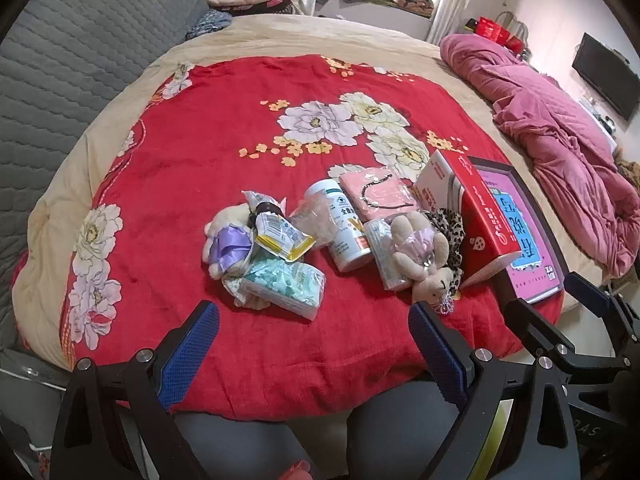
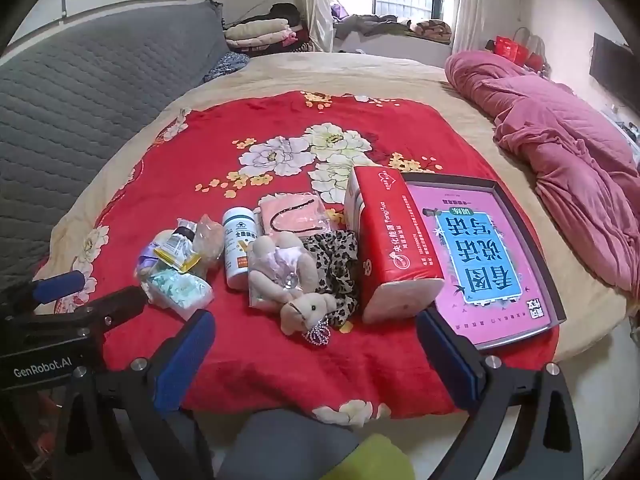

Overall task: Organize soft objects
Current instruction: 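Reach both tools toward the cluster of items on the red bedcover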

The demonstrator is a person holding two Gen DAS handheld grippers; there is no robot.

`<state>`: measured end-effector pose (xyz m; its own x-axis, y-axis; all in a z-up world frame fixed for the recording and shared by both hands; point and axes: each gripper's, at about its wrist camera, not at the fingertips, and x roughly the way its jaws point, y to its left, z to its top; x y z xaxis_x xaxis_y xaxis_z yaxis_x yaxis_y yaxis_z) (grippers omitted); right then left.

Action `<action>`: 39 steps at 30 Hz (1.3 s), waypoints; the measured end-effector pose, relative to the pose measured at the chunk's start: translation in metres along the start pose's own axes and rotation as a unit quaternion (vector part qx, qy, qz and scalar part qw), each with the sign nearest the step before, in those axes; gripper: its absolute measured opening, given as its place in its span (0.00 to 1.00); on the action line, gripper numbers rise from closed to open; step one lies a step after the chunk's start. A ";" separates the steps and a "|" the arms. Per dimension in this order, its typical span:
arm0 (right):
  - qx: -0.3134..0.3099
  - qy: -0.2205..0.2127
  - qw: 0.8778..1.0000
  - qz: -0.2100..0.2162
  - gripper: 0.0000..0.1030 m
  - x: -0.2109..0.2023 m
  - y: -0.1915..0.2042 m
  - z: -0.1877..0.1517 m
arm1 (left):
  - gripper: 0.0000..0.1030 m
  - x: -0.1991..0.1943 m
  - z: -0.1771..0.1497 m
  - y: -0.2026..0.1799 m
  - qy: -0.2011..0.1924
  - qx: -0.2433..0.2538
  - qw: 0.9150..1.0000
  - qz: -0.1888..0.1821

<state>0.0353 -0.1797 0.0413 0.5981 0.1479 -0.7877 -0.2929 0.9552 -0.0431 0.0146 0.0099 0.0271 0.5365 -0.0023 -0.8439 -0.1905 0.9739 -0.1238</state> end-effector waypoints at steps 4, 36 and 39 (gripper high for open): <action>-0.001 0.000 1.000 -0.003 0.98 0.000 -0.002 -0.001 | 0.93 0.000 0.000 0.001 0.001 0.000 1.000 0.000; 0.004 0.002 1.000 0.007 0.98 0.014 -0.001 -0.009 | 0.93 0.015 -0.005 0.029 0.026 -0.037 0.999 -0.006; 0.009 0.007 1.000 0.016 0.98 0.021 0.002 -0.007 | 0.93 0.022 -0.004 0.045 0.033 -0.060 0.998 -0.006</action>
<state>0.0419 -0.1770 0.0205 0.5783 0.1757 -0.7967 -0.2981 0.9545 -0.0059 0.0143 0.0532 0.0010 0.4854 -0.0323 -0.8737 -0.2836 0.9394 -0.1923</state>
